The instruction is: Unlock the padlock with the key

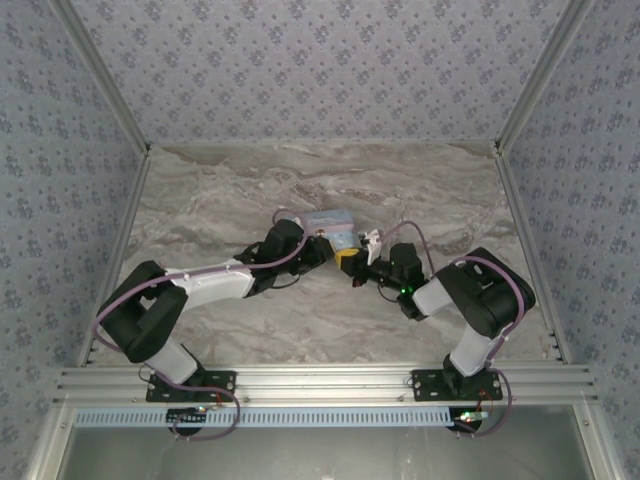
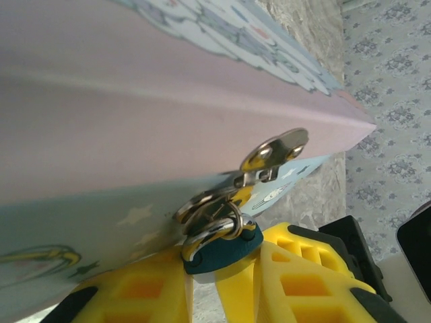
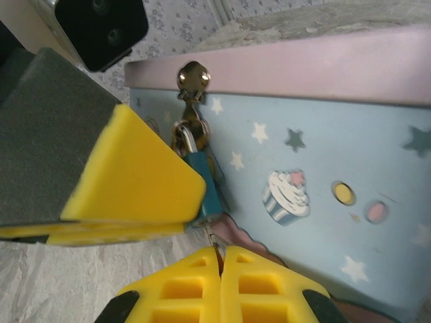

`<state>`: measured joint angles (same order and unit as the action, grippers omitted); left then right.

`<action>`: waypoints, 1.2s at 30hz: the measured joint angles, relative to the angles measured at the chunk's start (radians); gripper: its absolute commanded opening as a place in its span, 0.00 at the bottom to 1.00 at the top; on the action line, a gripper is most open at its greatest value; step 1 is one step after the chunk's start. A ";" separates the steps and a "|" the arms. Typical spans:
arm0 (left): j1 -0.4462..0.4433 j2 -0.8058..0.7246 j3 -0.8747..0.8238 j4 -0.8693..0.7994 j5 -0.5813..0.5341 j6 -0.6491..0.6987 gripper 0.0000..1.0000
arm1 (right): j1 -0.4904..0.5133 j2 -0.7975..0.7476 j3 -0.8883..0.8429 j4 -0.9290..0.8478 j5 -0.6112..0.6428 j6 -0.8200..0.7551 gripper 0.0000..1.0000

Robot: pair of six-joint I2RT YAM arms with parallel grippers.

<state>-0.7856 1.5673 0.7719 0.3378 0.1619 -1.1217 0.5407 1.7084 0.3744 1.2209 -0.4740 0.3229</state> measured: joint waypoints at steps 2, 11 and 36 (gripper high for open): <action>0.000 0.000 0.002 0.005 0.001 -0.003 0.25 | 0.000 0.000 0.011 -0.003 -0.006 0.002 0.00; 0.000 0.008 0.003 0.008 -0.001 -0.005 0.26 | 0.000 0.000 0.011 -0.014 -0.002 0.003 0.00; -0.001 -0.157 -0.073 -0.091 0.006 0.066 0.68 | 0.065 0.010 -0.015 -0.030 0.044 0.172 0.00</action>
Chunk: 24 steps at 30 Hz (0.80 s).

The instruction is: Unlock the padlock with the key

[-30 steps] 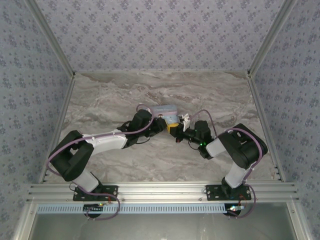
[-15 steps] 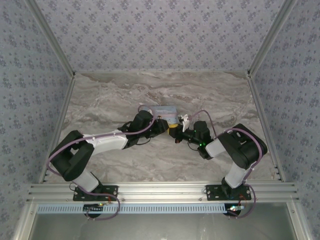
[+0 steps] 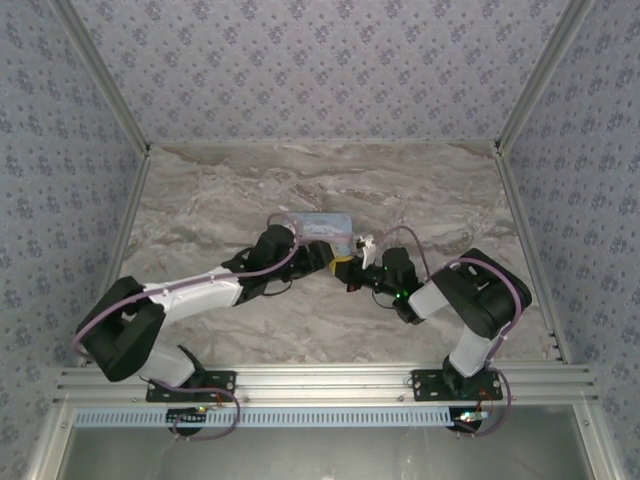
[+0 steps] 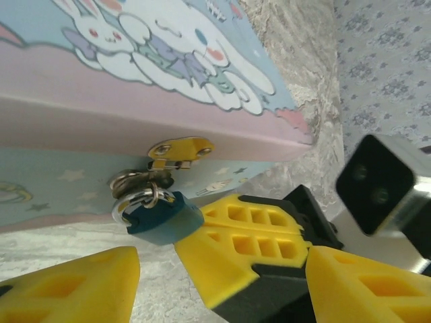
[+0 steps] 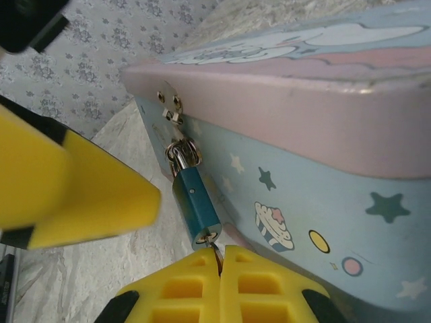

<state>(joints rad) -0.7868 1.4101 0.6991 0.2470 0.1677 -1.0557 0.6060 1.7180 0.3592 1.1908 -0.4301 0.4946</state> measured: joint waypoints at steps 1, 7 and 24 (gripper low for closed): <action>0.003 -0.019 -0.010 -0.004 -0.003 0.000 0.69 | 0.003 0.000 -0.002 -0.001 0.001 0.010 0.00; 0.029 -0.149 -0.093 -0.016 -0.039 0.001 0.70 | 0.029 -0.005 -0.002 -0.021 0.019 0.096 0.00; 0.011 -0.124 -0.258 0.187 -0.070 -0.116 0.51 | 0.142 -0.156 -0.004 -0.245 0.102 0.320 0.00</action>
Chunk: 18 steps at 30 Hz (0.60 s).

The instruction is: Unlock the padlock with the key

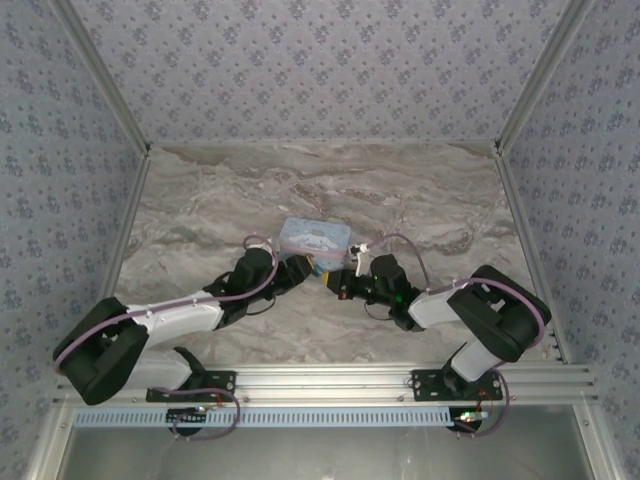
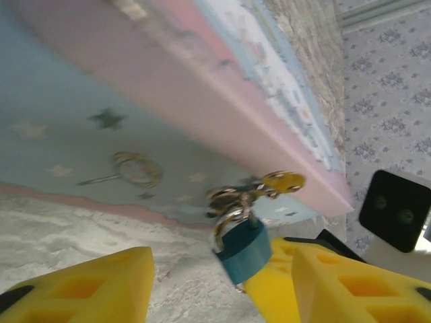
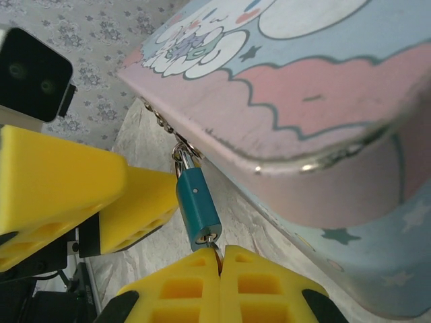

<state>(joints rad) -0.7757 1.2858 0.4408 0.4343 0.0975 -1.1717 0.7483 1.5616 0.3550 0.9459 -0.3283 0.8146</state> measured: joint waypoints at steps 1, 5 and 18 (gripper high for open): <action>-0.005 0.008 0.000 0.016 -0.002 -0.008 0.49 | 0.003 0.000 0.000 -0.005 0.000 0.010 0.00; -0.017 0.049 0.000 0.066 -0.014 -0.034 0.46 | 0.016 -0.002 0.000 -0.030 0.005 0.048 0.00; -0.046 0.098 0.002 0.094 -0.050 -0.106 0.44 | 0.027 -0.019 0.002 -0.043 0.027 0.133 0.00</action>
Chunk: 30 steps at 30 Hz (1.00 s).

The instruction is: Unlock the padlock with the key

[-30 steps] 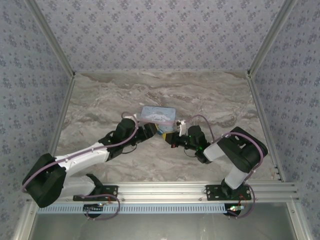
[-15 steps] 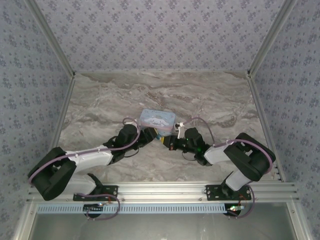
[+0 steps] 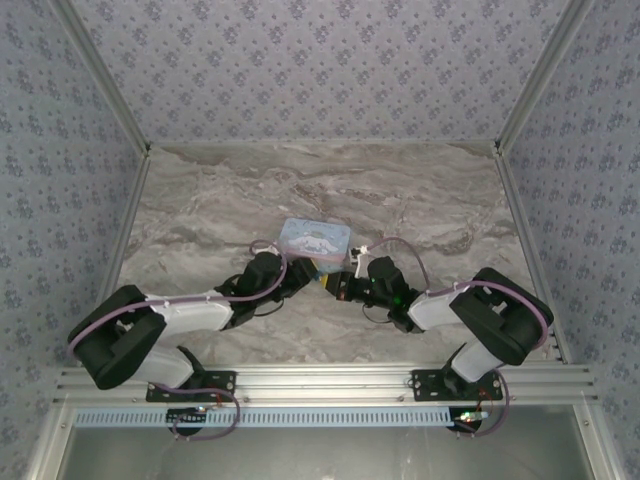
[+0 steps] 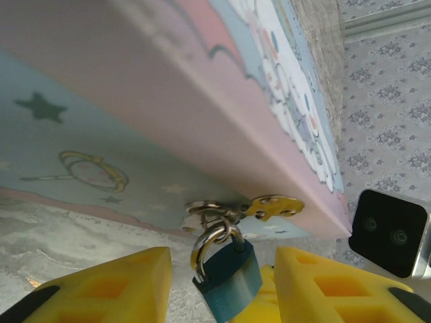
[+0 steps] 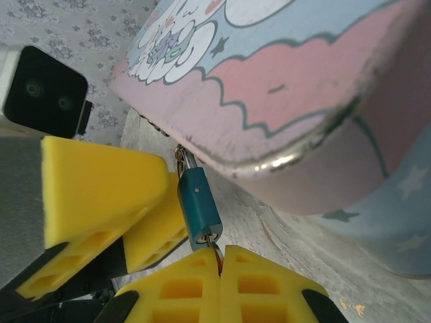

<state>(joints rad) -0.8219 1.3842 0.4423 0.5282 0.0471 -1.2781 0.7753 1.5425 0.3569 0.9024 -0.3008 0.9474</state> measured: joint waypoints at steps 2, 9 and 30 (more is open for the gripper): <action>-0.003 0.013 0.002 0.000 0.000 -0.008 0.41 | 0.002 0.000 0.002 -0.003 0.002 0.007 0.00; -0.023 0.054 0.017 0.019 -0.002 -0.041 0.26 | 0.019 -0.001 0.005 -0.026 0.010 0.030 0.00; -0.036 0.078 0.024 0.048 -0.012 -0.067 0.00 | 0.023 -0.147 0.006 -0.166 0.047 -0.026 0.38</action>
<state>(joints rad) -0.8577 1.4624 0.4667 0.5762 0.0349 -1.3449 0.7982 1.3956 0.3634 0.7361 -0.2539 0.9215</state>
